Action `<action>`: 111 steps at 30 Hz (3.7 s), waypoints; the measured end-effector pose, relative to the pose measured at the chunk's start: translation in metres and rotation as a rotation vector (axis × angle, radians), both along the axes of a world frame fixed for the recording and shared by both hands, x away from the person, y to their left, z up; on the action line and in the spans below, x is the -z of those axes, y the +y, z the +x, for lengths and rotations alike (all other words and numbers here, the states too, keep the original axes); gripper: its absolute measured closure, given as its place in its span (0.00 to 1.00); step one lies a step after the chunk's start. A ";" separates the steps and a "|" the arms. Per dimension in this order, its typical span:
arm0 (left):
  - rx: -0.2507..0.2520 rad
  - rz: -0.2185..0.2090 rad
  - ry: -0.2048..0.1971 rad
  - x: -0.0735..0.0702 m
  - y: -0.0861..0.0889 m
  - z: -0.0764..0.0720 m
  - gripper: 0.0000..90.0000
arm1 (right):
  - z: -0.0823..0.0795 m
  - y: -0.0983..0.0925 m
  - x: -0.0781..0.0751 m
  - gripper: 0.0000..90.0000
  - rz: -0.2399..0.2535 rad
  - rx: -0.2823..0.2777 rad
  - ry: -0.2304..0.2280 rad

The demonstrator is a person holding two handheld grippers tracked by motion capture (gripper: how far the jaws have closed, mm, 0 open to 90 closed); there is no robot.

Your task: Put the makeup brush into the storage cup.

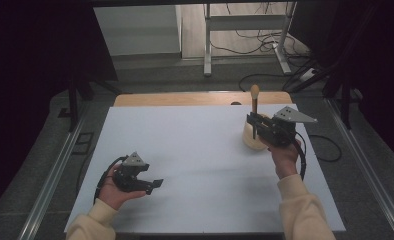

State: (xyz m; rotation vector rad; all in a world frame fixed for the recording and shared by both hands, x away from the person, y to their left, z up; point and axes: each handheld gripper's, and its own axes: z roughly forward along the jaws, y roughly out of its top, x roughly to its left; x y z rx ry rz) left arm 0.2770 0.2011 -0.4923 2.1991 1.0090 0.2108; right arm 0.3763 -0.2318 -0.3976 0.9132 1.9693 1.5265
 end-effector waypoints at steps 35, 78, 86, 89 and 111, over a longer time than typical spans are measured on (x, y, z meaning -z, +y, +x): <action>0.014 0.005 0.006 0.000 0.001 0.001 0.23 | 0.027 -0.006 -0.014 0.88 0.025 0.062 -0.007; 0.007 0.004 0.008 0.001 0.001 0.001 0.23 | 0.069 -0.033 0.011 0.88 0.040 0.178 0.046; 0.010 0.006 0.011 0.002 0.002 0.002 0.23 | 0.075 -0.029 0.018 0.88 0.025 0.176 0.054; 0.008 0.006 0.009 0.001 0.002 0.001 0.23 | 0.077 -0.029 0.020 0.88 0.030 0.173 0.057; 0.009 0.007 0.010 0.002 0.002 0.001 0.23 | 0.083 -0.029 0.037 0.88 0.012 0.189 0.087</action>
